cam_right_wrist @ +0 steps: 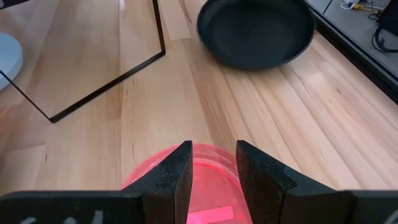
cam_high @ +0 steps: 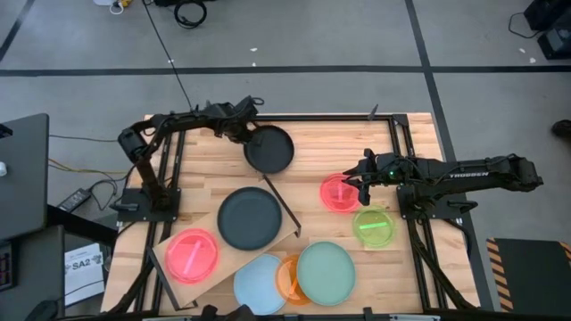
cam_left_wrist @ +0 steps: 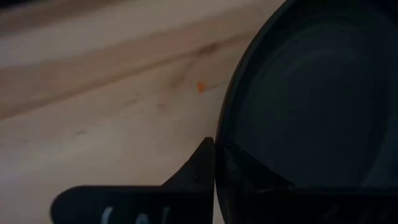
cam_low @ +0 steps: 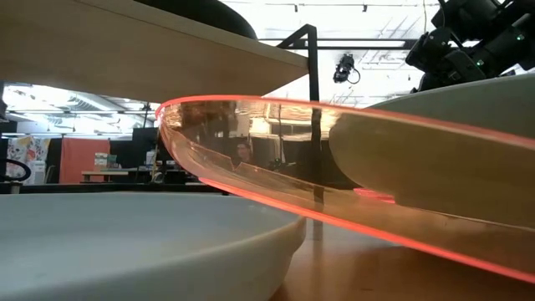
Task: Place and stack plates onto a shelf
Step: Stack the black plate on top of the black plate on the shelf
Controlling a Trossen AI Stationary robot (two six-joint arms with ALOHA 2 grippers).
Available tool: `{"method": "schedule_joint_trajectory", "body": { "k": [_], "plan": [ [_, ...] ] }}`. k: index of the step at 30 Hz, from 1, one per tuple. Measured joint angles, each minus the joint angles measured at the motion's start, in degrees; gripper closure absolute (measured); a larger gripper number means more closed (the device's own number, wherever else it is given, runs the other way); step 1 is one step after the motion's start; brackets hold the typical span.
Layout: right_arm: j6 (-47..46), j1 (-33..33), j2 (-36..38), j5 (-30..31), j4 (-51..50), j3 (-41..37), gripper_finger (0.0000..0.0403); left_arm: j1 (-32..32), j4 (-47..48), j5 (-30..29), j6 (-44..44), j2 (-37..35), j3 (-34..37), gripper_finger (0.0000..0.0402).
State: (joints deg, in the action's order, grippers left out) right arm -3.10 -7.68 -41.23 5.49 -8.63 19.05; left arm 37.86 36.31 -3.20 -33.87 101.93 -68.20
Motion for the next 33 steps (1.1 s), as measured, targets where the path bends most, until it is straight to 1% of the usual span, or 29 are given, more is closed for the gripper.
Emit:
{"method": "schedule_joint_trajectory", "body": {
  "k": [10,16,19,23,27,30,33],
  "plan": [
    [-0.38,0.00,0.00,-0.01,0.00,0.00,0.0273,0.84,-0.13,0.21,-0.02,-7.11,-2.05,0.0387],
    [-0.38,0.00,0.00,-0.02,0.03,0.02,0.0273,0.86,0.02,0.63,0.08,-11.43,-5.43,0.0387],
    [-0.38,0.00,0.00,-0.02,0.03,0.02,0.0273,0.86,0.19,2.22,1.22,-13.77,-7.63,0.0387],
    [-0.38,-0.02,0.00,-0.02,0.03,0.02,0.0273,0.15,1.99,5.02,1.98,-16.89,-10.46,0.0387],
    [-0.38,0.00,0.00,-0.02,0.07,0.02,0.0273,-1.49,6.68,7.09,2.29,-19.85,-12.60,0.0387],
    [-0.38,0.00,0.00,-0.02,0.07,0.02,0.0273,-3.35,10.13,9.09,4.19,-22.06,-13.34,0.0387],
    [-0.38,0.00,0.00,-0.02,0.07,0.02,0.0273,-5.80,14.07,9.51,4.54,-24.14,-13.34,0.0387]
  ]
}}
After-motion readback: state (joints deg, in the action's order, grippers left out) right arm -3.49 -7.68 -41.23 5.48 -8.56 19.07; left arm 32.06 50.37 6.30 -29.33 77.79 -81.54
